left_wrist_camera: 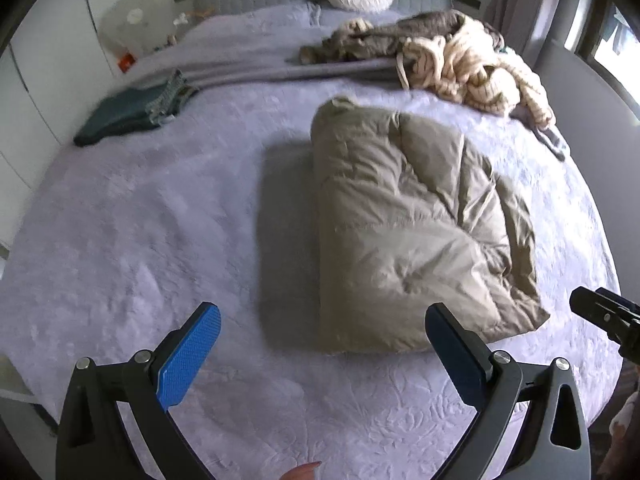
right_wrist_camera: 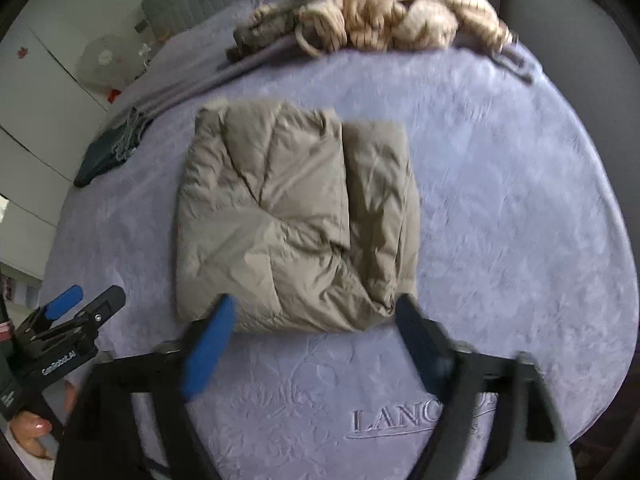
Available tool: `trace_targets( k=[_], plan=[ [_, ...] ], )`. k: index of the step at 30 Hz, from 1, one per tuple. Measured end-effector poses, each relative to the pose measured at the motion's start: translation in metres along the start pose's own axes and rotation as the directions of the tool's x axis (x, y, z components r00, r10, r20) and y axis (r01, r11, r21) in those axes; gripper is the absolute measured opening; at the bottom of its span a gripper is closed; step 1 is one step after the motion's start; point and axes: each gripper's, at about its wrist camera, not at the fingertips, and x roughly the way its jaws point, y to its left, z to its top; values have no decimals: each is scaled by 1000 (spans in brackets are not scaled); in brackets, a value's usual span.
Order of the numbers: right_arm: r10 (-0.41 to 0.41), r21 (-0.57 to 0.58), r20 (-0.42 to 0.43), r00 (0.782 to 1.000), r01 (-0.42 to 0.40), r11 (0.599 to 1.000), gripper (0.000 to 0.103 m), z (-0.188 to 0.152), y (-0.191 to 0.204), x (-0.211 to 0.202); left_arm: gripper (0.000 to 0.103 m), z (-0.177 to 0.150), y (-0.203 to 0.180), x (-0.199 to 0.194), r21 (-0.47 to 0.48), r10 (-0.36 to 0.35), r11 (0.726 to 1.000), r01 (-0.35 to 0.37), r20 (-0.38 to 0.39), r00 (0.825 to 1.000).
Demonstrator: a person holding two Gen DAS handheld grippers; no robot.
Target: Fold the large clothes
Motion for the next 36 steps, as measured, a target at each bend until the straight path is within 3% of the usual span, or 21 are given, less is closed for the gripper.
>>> trace_targets(
  k=[3,11,36],
  plan=[
    [-31,-24,31,999,32,999,95,1,3,-12,102,-1,1,-15,-16,25,1000,-24,32,999],
    [-61,-32,110,992,65,997,95,-1,0,-40,102,-9,-1,-41,-41,68,997,-66,49,996],
    [-44,-61,130,990,53,997,95,-6,3,-55,102,-14,-1,-59,-40,88,996,-85,80,993]
  ],
)
